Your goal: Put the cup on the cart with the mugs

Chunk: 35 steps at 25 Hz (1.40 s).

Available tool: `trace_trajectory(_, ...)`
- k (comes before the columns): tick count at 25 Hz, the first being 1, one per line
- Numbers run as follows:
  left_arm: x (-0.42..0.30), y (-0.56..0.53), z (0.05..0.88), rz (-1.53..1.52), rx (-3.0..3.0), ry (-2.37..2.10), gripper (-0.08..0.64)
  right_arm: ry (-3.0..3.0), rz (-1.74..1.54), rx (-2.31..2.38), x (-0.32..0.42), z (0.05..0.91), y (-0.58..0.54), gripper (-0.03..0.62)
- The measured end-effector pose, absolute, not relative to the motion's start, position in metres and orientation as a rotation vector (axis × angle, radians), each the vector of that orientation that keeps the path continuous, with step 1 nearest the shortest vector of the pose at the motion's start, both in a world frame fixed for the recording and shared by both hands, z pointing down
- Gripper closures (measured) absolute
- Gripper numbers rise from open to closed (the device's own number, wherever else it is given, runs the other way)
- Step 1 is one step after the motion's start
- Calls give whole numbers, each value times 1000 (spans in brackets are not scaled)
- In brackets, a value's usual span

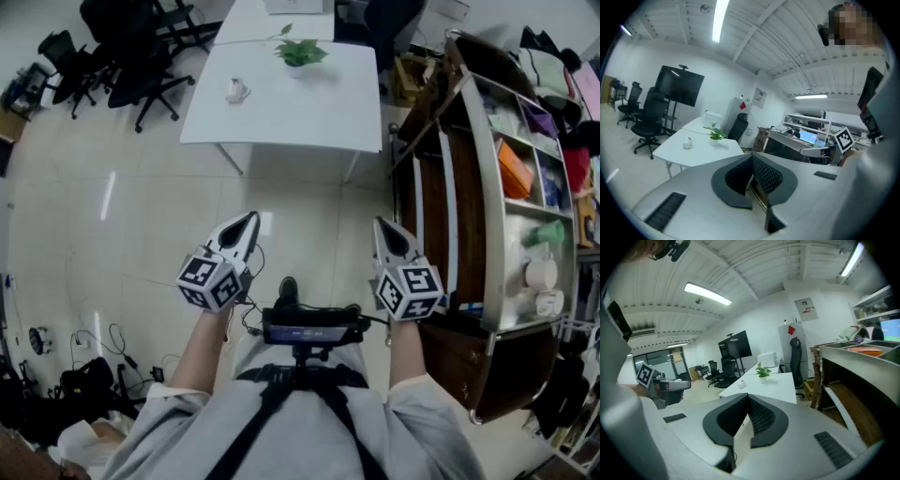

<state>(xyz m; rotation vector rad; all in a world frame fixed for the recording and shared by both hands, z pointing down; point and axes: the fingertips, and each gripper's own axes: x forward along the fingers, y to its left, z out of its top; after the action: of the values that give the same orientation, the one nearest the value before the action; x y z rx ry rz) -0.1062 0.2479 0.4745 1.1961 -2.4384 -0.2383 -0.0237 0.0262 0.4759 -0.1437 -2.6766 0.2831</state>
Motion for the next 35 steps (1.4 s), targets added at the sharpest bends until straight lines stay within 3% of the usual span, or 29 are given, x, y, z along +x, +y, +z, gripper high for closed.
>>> trace_trajectory(15,-191,363,478,-213,1020,-2562,555,-2653,177,-390,-136,468,170,595)
trace_trajectory(35,-342,278,496,-245,889,-2567,555,-2559,160,-571,-307,504,108,595)
